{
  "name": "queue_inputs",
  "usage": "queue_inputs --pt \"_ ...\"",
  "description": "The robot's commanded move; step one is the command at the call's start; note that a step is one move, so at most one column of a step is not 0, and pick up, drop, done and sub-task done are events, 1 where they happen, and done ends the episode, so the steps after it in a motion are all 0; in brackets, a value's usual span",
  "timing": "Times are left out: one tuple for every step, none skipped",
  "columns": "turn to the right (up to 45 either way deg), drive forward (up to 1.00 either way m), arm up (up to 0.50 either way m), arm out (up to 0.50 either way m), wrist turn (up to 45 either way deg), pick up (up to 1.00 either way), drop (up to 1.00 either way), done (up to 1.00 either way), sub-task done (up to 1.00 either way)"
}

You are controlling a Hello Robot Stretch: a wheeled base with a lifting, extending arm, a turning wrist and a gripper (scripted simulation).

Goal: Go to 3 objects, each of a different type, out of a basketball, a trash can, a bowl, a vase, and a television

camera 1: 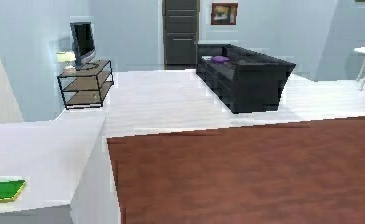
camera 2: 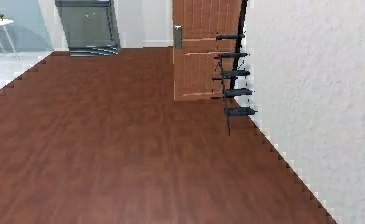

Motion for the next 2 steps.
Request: queue_inputs --pt "0.0 1.00 0.00 0.00 0.0 0.00 0.00 0.00 0.00" --pt "6.0 0.00 0.00 0.00 0.0 0.00 0.00 0.00 0.00"
